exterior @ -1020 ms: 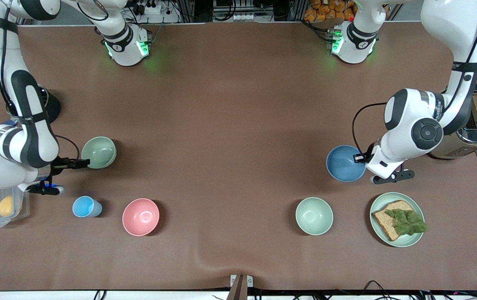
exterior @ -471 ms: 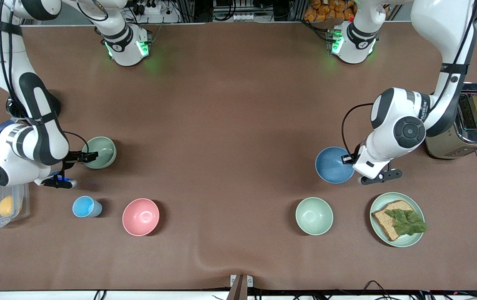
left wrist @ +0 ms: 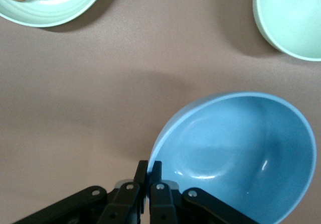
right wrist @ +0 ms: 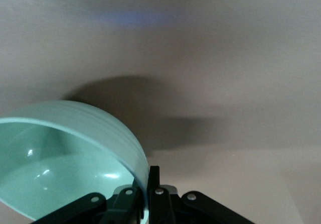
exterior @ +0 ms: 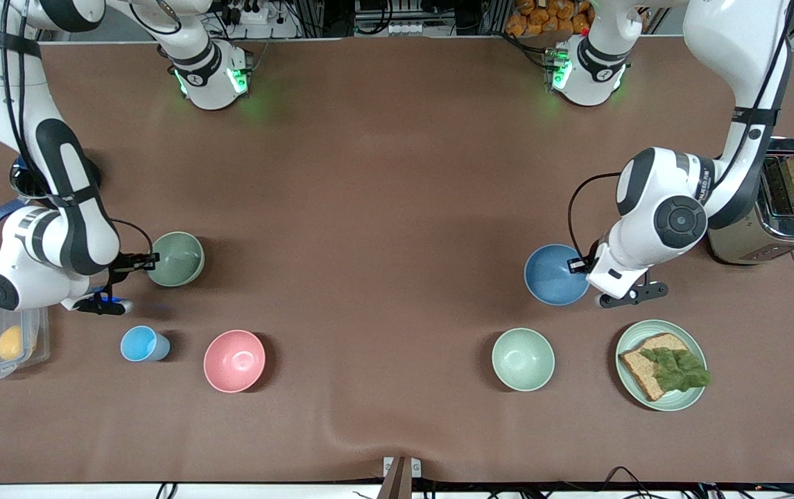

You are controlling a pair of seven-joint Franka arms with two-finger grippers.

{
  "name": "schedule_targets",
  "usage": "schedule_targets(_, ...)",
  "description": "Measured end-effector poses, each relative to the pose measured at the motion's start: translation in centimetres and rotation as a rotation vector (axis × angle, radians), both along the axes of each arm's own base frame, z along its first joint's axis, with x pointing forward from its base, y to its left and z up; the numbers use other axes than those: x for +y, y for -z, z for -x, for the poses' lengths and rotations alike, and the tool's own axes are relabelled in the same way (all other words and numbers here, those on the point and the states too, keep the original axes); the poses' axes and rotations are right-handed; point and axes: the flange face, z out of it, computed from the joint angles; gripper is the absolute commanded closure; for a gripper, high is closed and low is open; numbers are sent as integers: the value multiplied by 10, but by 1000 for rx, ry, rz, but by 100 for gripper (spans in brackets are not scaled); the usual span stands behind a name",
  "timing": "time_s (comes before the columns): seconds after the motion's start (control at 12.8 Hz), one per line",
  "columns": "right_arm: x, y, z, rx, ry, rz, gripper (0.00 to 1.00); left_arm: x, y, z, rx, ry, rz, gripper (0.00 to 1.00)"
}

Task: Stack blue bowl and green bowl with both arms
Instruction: 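Slide the green bowl with the right gripper toward the table middle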

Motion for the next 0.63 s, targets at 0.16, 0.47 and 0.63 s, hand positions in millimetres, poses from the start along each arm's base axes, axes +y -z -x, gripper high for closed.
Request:
schedule_targets(0.16,21,-6,-6,-12,-18,4,100,2,4,0,7,-4,-1,100)
schedule_targets(0.47,69,-29,-18,-43,10,-13,100,1,4,-1,7,-3,-1,100)
schedule_targets(0.63,106,-35,-20,-37,91,-59,100,1,4,-1,6,-3,0,100)
